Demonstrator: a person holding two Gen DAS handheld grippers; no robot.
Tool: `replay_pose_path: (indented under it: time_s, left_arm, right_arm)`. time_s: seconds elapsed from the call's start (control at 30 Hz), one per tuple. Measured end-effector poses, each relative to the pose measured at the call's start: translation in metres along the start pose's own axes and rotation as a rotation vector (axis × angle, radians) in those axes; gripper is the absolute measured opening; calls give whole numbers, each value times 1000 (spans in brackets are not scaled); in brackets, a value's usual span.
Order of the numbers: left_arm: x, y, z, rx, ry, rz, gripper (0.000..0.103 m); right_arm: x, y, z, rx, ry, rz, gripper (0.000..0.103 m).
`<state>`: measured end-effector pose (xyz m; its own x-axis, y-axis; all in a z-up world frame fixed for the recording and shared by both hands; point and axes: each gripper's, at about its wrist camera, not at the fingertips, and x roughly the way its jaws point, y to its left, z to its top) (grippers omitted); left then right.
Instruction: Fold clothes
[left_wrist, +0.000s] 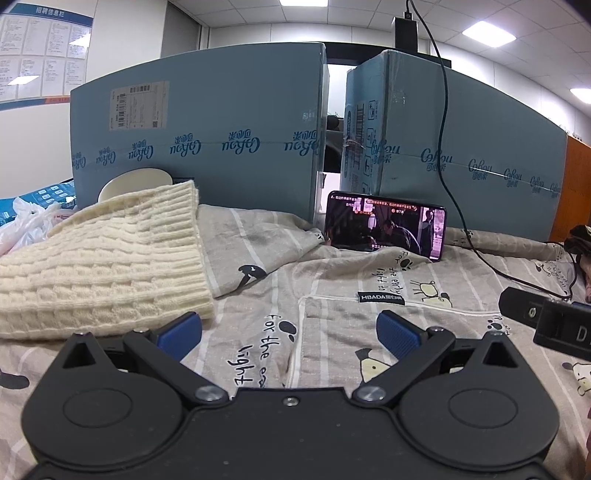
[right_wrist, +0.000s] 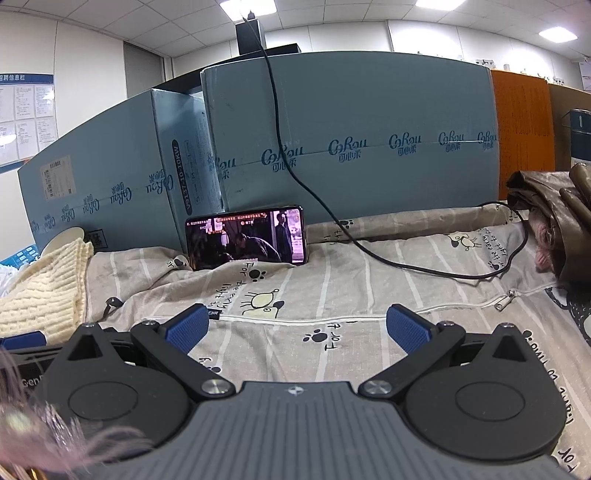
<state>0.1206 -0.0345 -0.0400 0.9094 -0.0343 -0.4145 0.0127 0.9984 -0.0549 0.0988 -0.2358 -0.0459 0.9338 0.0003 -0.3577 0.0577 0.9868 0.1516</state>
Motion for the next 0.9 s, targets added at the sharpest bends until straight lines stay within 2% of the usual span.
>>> replay_pose_path:
  time_s: [0.9]
  left_arm:
    - [1, 2, -1, -5, 7, 12, 103]
  right_arm:
    - [-1, 0, -2, -3, -1, 1, 103]
